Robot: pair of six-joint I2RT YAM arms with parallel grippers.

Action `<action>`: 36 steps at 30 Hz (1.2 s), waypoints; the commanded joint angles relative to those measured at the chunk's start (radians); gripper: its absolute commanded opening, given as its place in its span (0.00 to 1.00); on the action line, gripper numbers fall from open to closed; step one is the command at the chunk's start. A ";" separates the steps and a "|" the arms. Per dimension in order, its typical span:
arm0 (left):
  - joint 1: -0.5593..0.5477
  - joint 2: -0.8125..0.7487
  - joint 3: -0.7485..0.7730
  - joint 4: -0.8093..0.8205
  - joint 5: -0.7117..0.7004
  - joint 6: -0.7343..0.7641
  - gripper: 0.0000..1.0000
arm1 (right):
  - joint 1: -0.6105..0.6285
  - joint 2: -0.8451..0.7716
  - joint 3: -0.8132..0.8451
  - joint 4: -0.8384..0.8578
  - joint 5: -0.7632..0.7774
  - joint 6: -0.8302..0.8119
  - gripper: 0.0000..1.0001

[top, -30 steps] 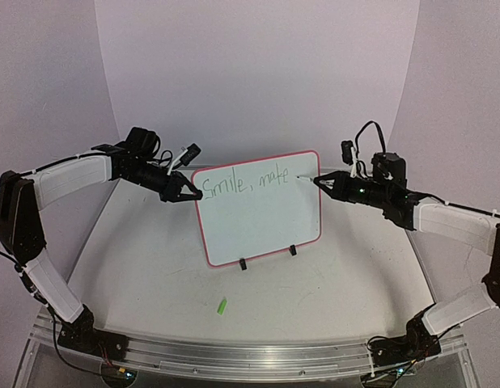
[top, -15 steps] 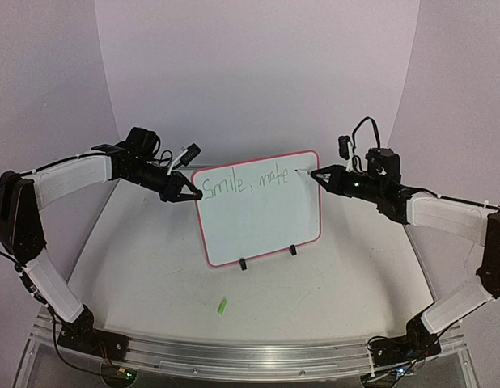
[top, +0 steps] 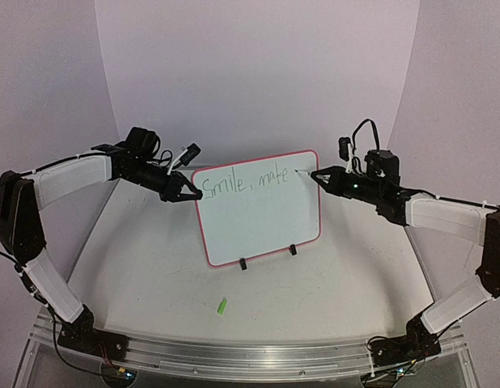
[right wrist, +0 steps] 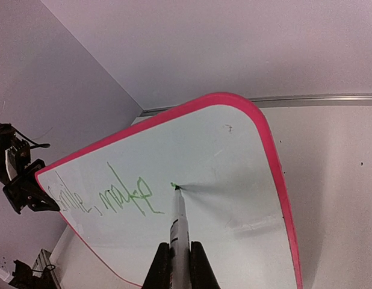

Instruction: Write a sentence on the whiteboard

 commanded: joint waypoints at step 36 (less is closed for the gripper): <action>0.000 0.004 0.010 -0.004 -0.139 0.091 0.00 | -0.003 -0.001 0.045 0.081 -0.025 0.034 0.00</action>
